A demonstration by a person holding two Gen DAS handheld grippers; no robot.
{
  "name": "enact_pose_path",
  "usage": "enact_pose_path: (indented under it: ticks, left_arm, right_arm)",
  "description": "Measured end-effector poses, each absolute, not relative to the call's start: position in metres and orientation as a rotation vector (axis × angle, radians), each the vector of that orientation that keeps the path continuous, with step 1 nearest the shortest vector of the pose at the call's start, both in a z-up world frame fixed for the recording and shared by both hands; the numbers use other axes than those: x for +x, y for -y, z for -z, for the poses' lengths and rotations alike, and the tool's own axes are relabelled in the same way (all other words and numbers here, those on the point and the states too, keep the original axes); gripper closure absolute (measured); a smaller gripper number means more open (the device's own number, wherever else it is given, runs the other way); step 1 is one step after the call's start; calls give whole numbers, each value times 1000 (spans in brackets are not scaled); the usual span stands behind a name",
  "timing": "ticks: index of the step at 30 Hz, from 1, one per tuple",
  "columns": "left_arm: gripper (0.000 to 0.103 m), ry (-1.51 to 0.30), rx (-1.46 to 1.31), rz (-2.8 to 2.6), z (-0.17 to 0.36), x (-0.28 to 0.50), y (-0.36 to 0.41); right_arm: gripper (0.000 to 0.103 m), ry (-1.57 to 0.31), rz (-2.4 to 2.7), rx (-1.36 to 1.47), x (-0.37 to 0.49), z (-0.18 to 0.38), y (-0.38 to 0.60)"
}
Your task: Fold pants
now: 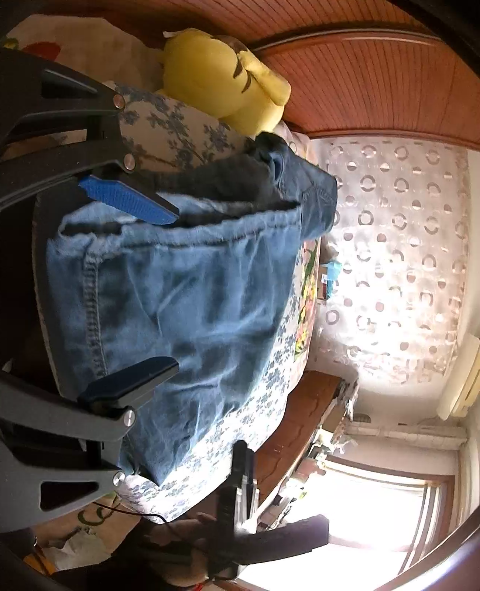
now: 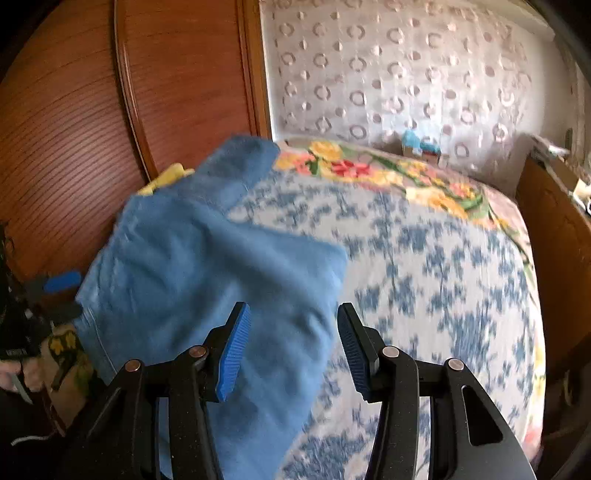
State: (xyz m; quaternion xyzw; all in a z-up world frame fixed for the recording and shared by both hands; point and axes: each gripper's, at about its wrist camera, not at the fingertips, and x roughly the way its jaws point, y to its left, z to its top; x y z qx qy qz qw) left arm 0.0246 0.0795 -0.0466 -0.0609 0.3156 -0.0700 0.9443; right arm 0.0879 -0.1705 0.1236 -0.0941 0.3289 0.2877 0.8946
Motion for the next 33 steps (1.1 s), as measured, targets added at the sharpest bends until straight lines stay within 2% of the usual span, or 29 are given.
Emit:
enact_pose_path:
  ticks: [16, 33]
  left_arm:
    - [28, -680, -74, 168, 54, 45, -57]
    - [28, -672, -74, 185, 50, 52, -45]
  right_arm:
    - [51, -795, -643, -90, 109, -68, 169]
    - [50, -830, -686, -61, 122, -60, 154]
